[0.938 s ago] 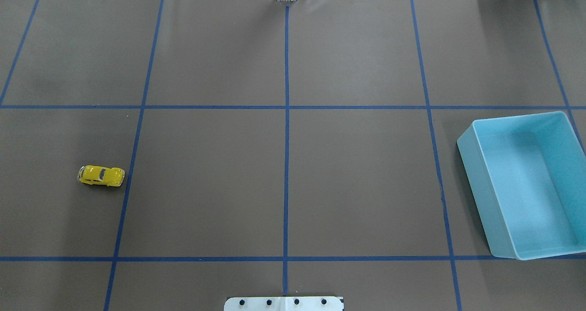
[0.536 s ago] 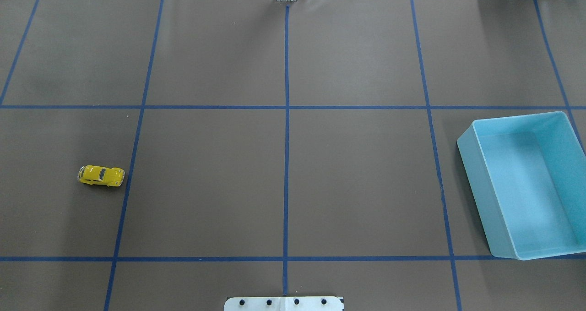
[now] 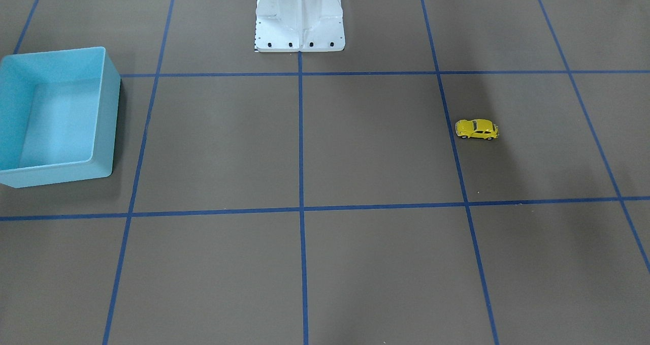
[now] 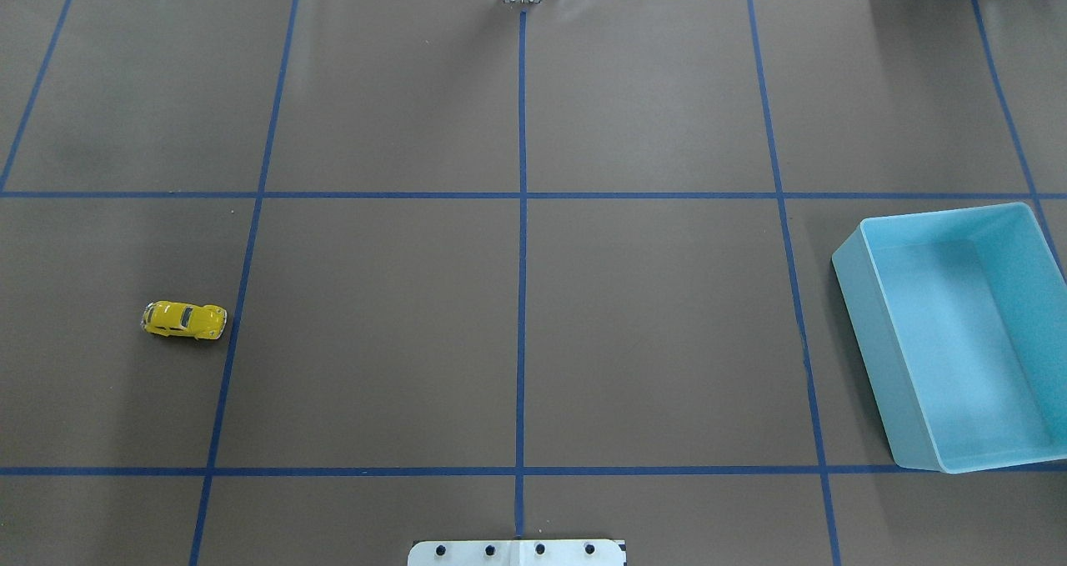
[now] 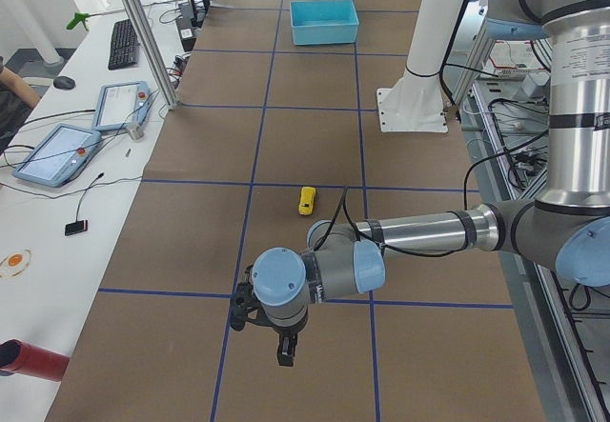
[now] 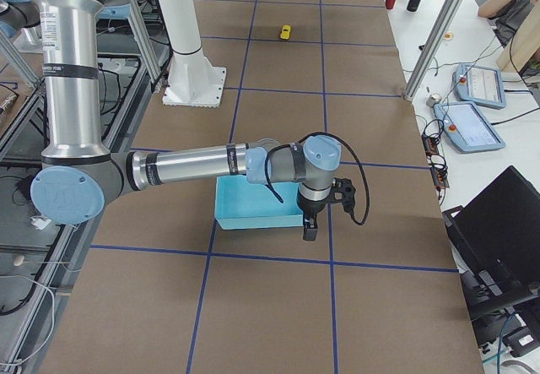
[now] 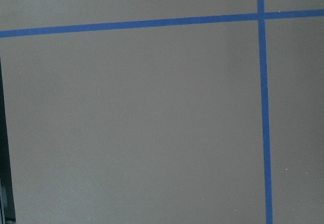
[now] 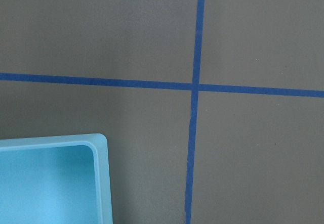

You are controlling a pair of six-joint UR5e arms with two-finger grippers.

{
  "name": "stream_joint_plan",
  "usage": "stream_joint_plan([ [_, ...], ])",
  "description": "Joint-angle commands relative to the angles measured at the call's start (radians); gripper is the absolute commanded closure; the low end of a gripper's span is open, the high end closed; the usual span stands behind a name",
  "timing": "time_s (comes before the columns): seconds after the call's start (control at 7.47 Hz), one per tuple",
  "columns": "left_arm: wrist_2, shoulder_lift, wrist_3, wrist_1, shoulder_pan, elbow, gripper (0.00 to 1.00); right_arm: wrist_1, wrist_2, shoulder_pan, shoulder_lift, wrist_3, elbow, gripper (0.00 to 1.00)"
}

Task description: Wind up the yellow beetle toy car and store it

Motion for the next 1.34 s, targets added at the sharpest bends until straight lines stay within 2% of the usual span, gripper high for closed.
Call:
stream_joint_plan([
  [0.0, -0.008, 0.004, 0.007, -0.05, 0.003, 0.008, 0.0, 0.0, -0.001, 0.0, -0.001, -0.001, -0.001, 0.0],
  [0.27, -0.019, 0.002, 0.024, -0.142, 0.069, -0.004, 0.0, 0.0, -0.001, 0.0, -0.002, -0.002, -0.001, 0.0],
  [0.54, -0.092, 0.004, 0.022, -0.301, 0.176, -0.018, 0.0, -0.001, -0.001, 0.0, -0.001, -0.002, -0.001, 0.0],
  [0.8, -0.107, 0.004, 0.021, -0.337, 0.3, -0.117, 0.0, -0.001, -0.001, 0.0, -0.001, -0.002, -0.001, 0.0],
  [1.21, -0.07, 0.016, 0.021, -0.366, 0.457, -0.265, 0.0, 0.0, 0.0, 0.0, -0.005, -0.004, -0.003, 0.0],
])
